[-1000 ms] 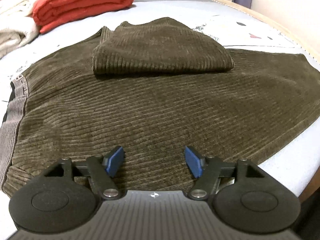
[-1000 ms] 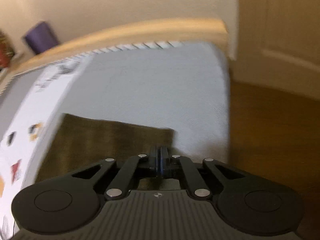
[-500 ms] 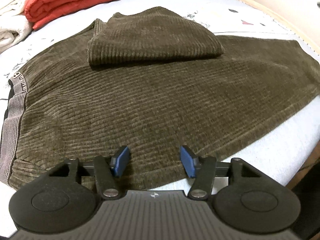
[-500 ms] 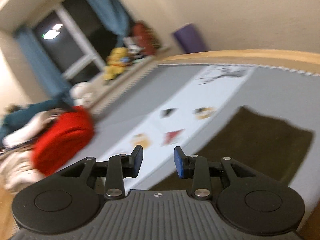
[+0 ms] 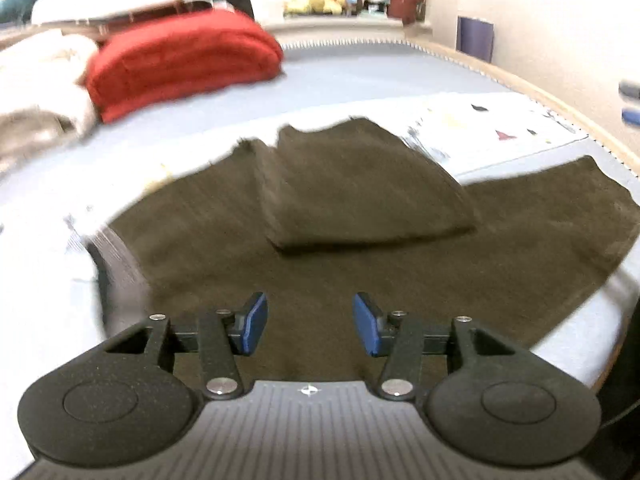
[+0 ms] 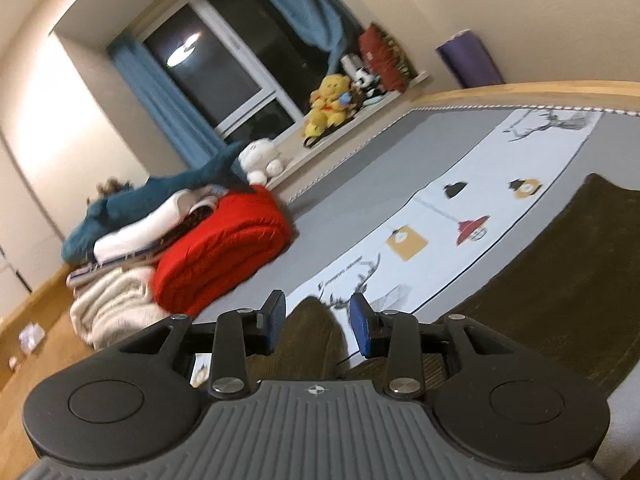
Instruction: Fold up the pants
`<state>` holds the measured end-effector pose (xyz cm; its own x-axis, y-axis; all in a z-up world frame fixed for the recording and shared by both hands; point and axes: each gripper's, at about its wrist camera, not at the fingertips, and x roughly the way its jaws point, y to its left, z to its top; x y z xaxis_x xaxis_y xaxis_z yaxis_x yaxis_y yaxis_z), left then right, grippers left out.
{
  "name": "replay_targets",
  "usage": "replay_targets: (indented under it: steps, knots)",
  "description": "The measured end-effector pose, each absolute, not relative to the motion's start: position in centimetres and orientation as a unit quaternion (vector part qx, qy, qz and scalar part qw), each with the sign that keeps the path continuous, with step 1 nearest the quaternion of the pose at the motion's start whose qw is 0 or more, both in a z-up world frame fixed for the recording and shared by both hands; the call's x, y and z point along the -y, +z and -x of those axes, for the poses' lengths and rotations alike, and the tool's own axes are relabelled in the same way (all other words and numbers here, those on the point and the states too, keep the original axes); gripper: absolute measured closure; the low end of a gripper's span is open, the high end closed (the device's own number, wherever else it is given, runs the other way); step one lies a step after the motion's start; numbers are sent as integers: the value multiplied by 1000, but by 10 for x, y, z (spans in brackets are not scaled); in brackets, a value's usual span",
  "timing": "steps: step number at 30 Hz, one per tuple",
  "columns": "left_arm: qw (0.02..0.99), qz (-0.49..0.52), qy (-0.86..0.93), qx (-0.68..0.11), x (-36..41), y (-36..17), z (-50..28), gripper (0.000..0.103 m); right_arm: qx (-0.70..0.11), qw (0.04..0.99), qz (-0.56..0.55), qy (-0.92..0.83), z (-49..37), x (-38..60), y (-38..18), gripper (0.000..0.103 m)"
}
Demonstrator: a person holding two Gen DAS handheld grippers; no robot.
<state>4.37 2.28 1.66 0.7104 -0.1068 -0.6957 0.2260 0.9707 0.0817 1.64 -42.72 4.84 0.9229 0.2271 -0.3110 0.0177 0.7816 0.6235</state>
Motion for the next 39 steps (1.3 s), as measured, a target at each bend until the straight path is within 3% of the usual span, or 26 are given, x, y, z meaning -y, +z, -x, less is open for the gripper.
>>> replay_targets:
  steps: [7,10,11,12,18,27,32,35,39]
  knots:
    - [919,-85,-69,-379,-112,2,-51,43,-225,923,-307,56,-44,408,19,65]
    - [912,-34,-23,-409,-147,-19,-50,34,-243,925,-287,56,-53,403,9,65]
    - [915,-18,-3,-403,-155,-20,-51,23,-247,924,-286,57,-56,404,8,65]
    - [916,-3,13,-402,-163,-22,-52,21,-249,923,-287,56,-58,404,7,65]
    - [886,68,52,-455,-178,-42,-79,19,-255,918,-299,51,-61,408,3,65]
    - [862,6,29,-505,-154,-62,-93,20,-254,915,-311,41,-53,417,5,65]
    - [848,-9,36,-529,-153,-70,-96,30,-258,912,-316,36,-52,416,4,64]
    - [846,-26,47,-531,-152,-69,-95,52,-261,916,-304,37,-53,412,5,64]
    - [842,-40,39,-536,-153,-65,-92,62,-266,917,-293,37,-52,407,6,64]
